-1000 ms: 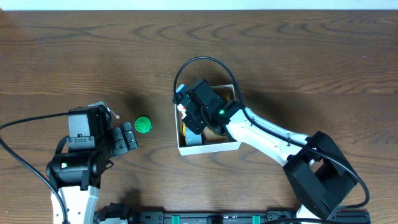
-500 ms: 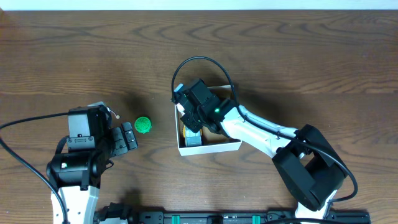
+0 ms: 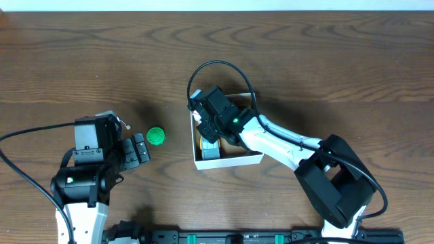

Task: Pack container
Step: 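Carry the duck with right gripper into the box's left corner, release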

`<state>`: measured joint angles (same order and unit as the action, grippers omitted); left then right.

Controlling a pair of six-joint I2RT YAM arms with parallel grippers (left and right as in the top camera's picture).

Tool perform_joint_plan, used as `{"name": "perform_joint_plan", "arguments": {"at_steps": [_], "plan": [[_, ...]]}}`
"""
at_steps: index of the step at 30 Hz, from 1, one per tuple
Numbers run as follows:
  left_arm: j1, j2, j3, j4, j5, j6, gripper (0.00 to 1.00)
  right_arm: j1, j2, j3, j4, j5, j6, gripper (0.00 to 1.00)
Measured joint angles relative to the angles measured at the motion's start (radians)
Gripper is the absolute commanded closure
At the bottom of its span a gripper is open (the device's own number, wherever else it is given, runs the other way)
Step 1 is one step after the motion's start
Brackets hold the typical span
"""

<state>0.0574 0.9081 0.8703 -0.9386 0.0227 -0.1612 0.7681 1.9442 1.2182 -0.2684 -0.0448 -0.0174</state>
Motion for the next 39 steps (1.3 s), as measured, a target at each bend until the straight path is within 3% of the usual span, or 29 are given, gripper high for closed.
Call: {"name": "perform_joint_plan", "arguments": {"at_steps": [5, 9, 11, 18, 24, 29, 39], "plan": [[0.0, 0.0, 0.0, 0.0, 0.0, 0.0, 0.02, 0.0, -0.002, 0.0, -0.001, 0.005, 0.008, 0.97], [0.0, 0.0, 0.0, 0.0, 0.0, 0.0, 0.02, 0.0, -0.04, -0.002, -0.018, 0.01, 0.014, 0.85], [0.0, 0.0, 0.0, 0.0, 0.0, 0.0, 0.02, 0.0, -0.078, -0.003, -0.023, 0.015, 0.016, 0.75], [0.0, 0.0, 0.0, 0.0, 0.0, 0.0, 0.02, -0.001, -0.203, -0.003, -0.019, 0.039, 0.014, 0.67], [0.0, 0.0, 0.0, 0.0, 0.0, 0.0, 0.02, -0.001, -0.227, -0.003, -0.019, 0.043, 0.013, 0.68], [0.0, 0.0, 0.0, 0.0, 0.0, 0.0, 0.02, -0.001, -0.227, -0.003, -0.018, 0.045, 0.013, 0.79], [0.0, 0.0, 0.0, 0.0, 0.0, 0.0, 0.02, -0.005, -0.177, -0.003, 0.087, 0.064, 0.01, 0.82]]}}
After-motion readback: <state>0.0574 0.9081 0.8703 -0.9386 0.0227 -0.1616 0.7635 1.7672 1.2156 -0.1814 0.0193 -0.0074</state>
